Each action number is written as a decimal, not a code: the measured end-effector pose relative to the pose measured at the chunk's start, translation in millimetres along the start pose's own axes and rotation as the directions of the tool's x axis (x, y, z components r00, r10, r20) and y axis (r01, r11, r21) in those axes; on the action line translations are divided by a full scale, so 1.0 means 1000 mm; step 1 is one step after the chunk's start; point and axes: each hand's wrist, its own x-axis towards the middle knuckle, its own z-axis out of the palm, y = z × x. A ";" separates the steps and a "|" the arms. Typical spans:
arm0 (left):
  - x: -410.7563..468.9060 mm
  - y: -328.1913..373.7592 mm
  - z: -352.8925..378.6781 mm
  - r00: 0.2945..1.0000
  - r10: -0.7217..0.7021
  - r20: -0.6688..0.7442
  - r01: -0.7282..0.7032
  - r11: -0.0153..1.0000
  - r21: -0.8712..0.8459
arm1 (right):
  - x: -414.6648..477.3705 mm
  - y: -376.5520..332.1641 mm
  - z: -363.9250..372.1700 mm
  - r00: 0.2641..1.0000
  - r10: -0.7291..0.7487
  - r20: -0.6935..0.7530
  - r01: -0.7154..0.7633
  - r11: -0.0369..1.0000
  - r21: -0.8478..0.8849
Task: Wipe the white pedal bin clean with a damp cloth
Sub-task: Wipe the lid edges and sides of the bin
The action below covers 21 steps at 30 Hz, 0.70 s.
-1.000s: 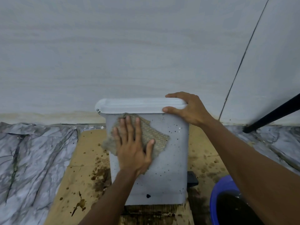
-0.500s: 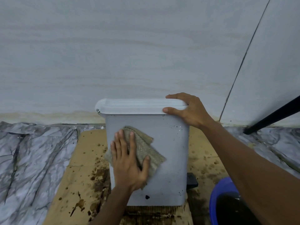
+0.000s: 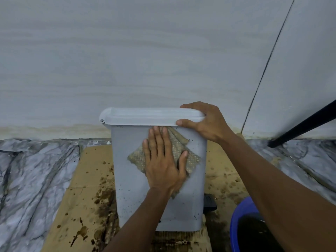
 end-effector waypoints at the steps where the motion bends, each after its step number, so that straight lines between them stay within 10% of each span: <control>1: -0.001 0.000 0.002 0.998 0.055 -0.010 -0.055 0.998 0.007 | 0.000 0.000 0.000 1.000 -0.006 -0.005 0.006 1.000 0.005; 21: -0.017 0.002 0.005 0.765 0.593 0.253 -0.625 0.777 0.069 | -0.007 0.005 0.000 0.997 -0.077 -0.018 0.076 0.995 -0.059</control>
